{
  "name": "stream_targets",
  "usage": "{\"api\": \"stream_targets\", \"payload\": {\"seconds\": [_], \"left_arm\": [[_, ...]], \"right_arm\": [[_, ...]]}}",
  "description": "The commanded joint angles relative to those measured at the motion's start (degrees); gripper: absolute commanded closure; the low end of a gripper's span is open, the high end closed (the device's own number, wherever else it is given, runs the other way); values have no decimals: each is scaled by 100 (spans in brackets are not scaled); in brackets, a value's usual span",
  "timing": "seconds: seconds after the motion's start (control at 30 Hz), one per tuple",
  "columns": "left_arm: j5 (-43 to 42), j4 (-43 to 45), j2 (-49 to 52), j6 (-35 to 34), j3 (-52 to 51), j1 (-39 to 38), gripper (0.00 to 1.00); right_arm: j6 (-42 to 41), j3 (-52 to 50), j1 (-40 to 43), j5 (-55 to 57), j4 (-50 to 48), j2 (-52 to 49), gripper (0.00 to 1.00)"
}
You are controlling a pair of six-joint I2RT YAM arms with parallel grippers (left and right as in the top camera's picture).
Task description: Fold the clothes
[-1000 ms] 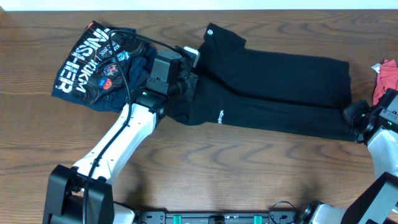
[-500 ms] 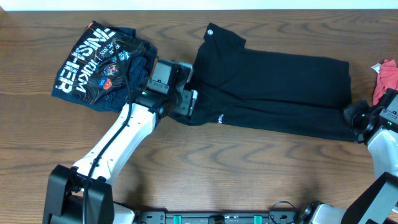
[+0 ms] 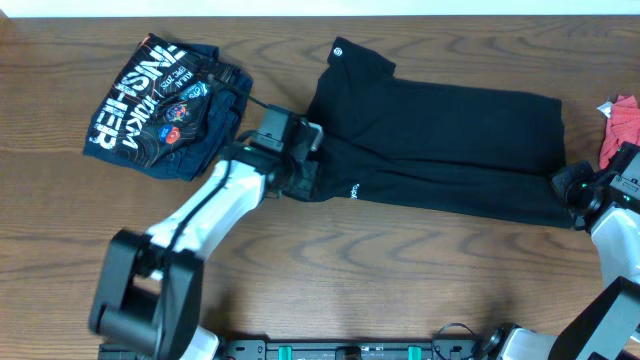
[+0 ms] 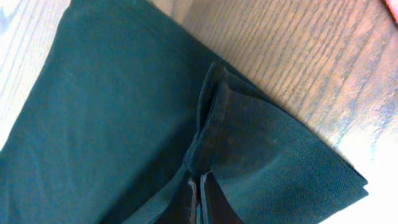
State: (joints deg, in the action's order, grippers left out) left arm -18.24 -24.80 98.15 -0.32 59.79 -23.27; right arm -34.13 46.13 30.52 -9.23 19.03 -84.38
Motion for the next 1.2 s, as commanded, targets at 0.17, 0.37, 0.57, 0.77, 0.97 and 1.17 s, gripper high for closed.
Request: {"api": "stream_targets", "payload": {"seconds": [0.17,0.37,0.57,0.77,0.97,1.17], "left_arm": [[15,461,155,72,-52,2,94],[334,957,155,50,57,245,94],[334,1226,157,57,72,348,88],[400,1139,162,72,72,354,83],[586,1001,162,72,70,358,83],[588,988,162,72,72,358,83]], "right_arm": [[-55,98,-59,90,2,-28,99],[-52,96,-59,306,44,-28,99],[-44,98,-59,350,46,-28,99],[85,96,-59,542,48,-28,99],[98,98,-59,544,-11,-28,99],[96,96,-59,540,-323,-31,99]]}}
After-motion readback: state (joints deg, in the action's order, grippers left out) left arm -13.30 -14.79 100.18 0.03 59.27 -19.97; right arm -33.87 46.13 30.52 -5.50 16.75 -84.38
